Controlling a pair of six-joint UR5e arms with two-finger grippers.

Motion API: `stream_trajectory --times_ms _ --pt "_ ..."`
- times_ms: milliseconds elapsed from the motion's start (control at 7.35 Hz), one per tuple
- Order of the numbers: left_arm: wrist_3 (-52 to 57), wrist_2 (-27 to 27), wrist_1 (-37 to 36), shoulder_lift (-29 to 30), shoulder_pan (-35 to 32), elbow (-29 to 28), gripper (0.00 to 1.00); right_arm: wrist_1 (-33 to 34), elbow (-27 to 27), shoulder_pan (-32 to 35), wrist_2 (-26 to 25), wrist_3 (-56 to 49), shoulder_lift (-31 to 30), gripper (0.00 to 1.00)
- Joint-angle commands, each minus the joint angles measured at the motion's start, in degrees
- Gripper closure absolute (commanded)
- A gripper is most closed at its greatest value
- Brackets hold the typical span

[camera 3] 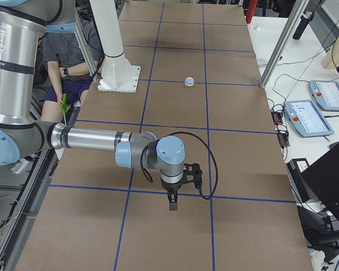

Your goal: Place and press bell with both arms

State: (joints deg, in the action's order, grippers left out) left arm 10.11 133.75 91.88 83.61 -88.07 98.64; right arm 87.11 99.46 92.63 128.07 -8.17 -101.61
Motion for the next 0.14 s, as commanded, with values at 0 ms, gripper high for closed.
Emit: stream_trajectory --times_ms 0 --pt "0.00 -0.07 -0.03 -0.03 0.00 -0.03 0.00 -0.10 0.30 0.00 0.07 -0.27 0.18 0.00"
